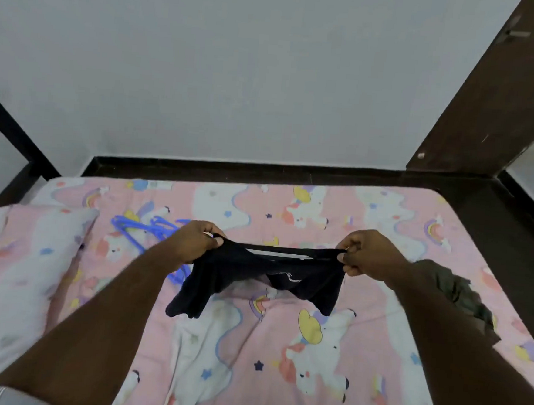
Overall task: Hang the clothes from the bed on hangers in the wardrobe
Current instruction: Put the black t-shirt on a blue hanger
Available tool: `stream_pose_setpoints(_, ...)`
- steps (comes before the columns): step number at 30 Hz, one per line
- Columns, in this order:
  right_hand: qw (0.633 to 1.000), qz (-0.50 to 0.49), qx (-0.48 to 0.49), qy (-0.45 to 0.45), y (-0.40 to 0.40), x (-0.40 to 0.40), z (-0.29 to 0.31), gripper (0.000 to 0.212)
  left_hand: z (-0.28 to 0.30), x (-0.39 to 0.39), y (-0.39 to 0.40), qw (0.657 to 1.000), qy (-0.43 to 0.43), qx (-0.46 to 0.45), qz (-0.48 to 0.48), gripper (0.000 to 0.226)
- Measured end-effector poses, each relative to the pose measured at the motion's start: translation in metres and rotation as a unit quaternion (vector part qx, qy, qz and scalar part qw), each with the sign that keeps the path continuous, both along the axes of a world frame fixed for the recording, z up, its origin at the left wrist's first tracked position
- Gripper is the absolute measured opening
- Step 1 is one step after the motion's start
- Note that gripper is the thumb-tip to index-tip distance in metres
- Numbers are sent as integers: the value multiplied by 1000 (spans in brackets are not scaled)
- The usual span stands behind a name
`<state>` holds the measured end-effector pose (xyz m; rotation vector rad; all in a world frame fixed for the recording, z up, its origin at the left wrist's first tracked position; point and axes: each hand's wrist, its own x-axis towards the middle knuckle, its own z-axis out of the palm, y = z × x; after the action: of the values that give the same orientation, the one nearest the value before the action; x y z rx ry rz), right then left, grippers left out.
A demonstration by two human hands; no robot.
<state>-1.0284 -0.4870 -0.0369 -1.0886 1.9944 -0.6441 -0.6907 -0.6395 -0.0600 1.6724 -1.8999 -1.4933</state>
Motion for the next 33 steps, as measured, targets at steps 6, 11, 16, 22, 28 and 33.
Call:
stream_pose_setpoints(6, 995, -87, 1, -40, -42, -8, -87, 11, -87, -41, -29, 997, -46, -50, 28, 21)
stream_pose_setpoints(11, 995, -101, -15, -16, -104, -33, -156, 11, -146, -81, -78, 991, -48, -47, 112, 20)
stream_pose_setpoints(16, 998, -38, 19, 52, -153, -50, -211, 42, -194, -107, -102, 985, -92, -85, 117, 34)
stream_pose_setpoints(22, 996, 29, 73, 48, -133, -23, -259, 54, -234, -100, -62, 984, -139, -32, 106, 56)
stream_pose_setpoints(28, 991, 90, 93, 26, -104, 24, -284, 47, -254, -94, -16, 981, -162, 2, 110, 54)
stream_pose_setpoints(33, 985, 135, 106, 11, -108, 71, -293, 34, -260, -68, -5, 975, -166, 25, 143, 50)
